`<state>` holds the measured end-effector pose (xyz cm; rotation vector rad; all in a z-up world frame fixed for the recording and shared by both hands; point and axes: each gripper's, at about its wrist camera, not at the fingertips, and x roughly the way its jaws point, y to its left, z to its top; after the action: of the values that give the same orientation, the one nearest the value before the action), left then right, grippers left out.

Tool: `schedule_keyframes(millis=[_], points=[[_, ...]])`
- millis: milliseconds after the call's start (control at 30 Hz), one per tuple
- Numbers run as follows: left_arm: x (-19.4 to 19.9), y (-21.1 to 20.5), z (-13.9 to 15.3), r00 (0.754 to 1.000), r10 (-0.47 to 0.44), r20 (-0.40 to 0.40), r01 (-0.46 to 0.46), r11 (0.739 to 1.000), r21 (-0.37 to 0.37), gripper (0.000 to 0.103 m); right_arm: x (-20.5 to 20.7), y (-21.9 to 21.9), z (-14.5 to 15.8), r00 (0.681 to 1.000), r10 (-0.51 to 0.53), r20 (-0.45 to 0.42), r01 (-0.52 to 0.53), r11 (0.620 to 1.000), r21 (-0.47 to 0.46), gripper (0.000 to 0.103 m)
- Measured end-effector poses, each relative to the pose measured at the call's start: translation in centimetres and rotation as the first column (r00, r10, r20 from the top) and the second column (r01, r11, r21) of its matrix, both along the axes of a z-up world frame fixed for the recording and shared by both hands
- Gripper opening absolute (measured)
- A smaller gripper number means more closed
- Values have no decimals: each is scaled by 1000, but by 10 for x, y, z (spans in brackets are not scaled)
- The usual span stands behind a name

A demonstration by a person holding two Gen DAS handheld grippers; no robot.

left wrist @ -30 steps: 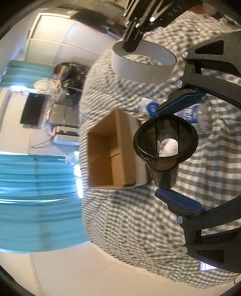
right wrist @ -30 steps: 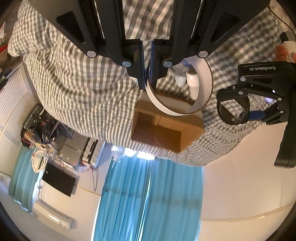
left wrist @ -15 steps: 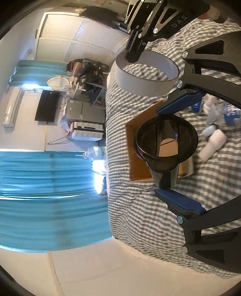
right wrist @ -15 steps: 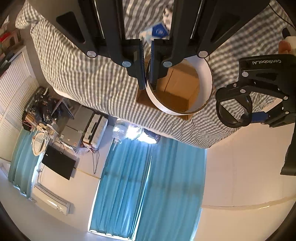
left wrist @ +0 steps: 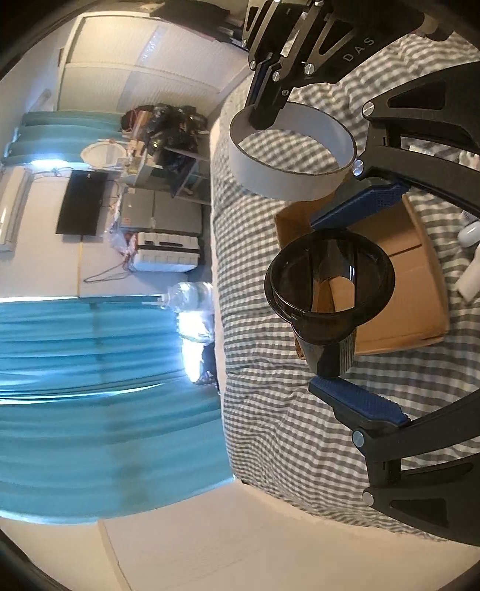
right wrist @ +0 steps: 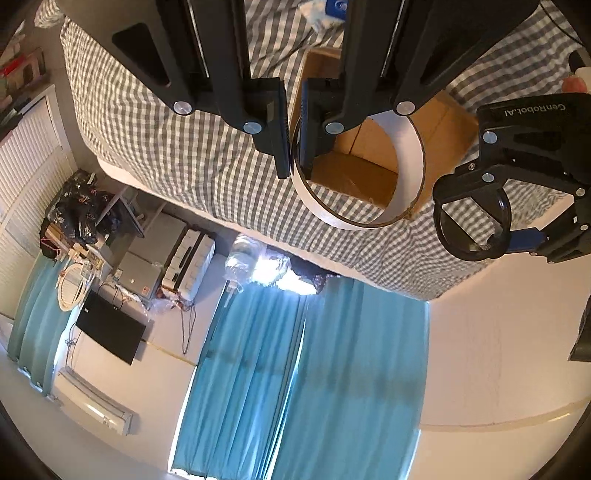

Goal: Organize objects
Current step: 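Carry the black cup and tape roll into the box and release both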

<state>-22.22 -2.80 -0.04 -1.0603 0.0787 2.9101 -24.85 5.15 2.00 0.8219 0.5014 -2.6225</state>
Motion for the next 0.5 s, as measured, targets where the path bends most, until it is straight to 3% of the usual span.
schedule_keyframes(millis=[500], points=[[-55, 5, -86, 992, -10, 122, 14, 999, -38, 82, -75, -11, -105, 987, -17, 160, 11, 999, 39, 5]])
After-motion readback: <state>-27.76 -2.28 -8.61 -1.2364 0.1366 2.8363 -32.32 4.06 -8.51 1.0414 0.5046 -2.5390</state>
